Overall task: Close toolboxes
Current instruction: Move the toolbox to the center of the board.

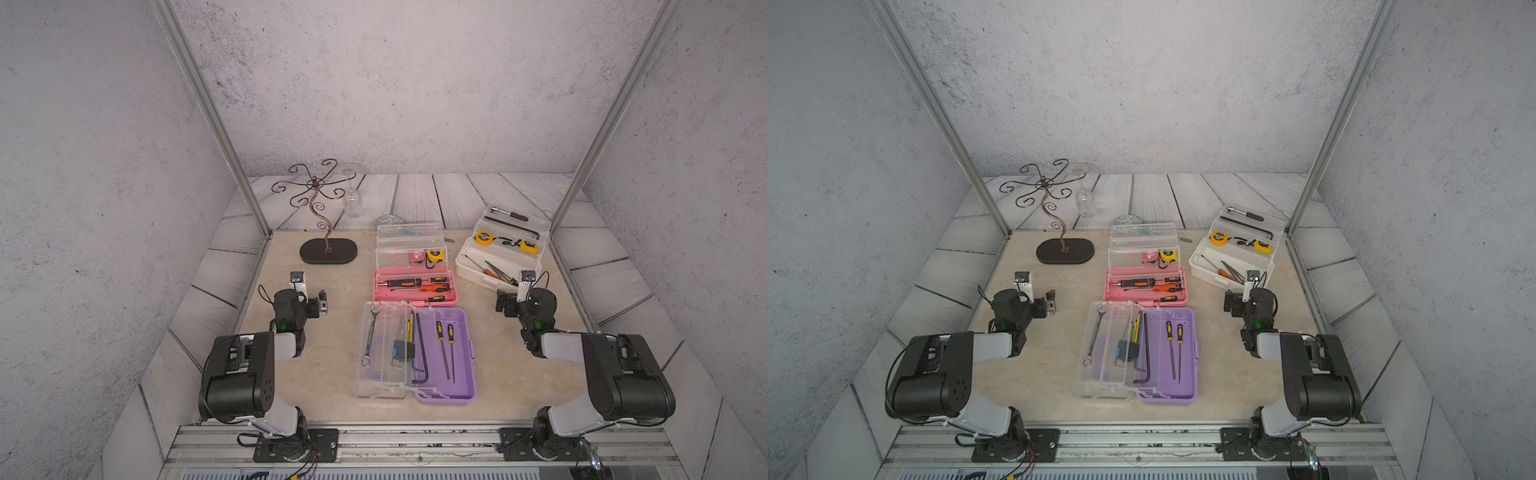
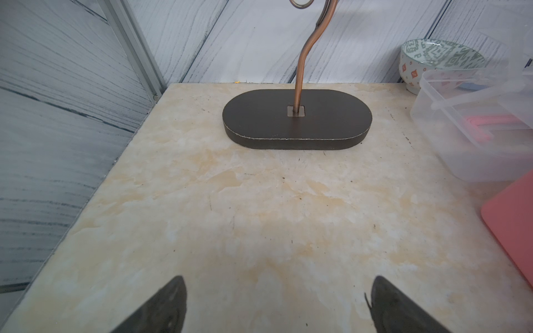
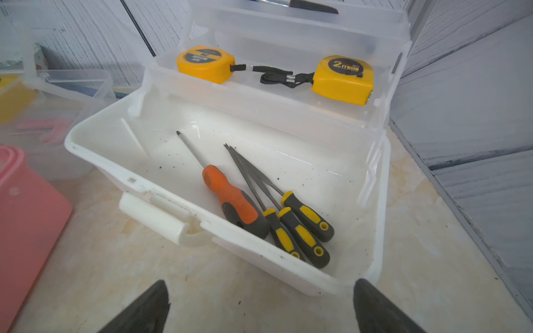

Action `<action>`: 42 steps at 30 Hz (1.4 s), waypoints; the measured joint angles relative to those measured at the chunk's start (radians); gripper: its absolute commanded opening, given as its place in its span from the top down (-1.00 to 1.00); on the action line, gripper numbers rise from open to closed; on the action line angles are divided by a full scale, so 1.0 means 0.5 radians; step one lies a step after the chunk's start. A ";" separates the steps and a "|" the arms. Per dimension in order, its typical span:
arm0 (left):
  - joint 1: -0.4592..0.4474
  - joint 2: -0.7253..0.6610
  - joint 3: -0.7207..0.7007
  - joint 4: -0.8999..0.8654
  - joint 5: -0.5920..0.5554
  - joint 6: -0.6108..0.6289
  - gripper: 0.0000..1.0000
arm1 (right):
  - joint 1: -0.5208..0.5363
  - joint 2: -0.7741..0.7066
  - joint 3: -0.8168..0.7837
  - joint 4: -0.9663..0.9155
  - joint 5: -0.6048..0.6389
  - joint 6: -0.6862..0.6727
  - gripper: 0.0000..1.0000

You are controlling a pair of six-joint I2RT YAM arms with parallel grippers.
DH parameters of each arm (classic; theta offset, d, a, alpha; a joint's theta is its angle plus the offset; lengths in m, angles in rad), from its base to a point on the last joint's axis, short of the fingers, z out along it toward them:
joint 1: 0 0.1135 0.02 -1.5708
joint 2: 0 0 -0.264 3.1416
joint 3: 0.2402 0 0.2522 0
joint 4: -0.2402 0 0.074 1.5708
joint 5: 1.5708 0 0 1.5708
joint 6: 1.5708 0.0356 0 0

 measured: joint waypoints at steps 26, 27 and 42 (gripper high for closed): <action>-0.007 -0.313 0.256 -0.561 -0.253 -0.190 -0.99 | 0.000 -0.232 0.317 -0.612 0.088 0.085 -0.98; -0.007 -0.354 0.327 -0.629 -0.296 -0.264 -0.99 | 0.000 -0.279 0.375 -0.685 0.111 0.142 -0.98; 0.014 -0.214 0.695 -1.154 0.249 -1.422 -0.81 | -0.012 -0.493 0.991 -2.034 -0.214 0.927 -1.00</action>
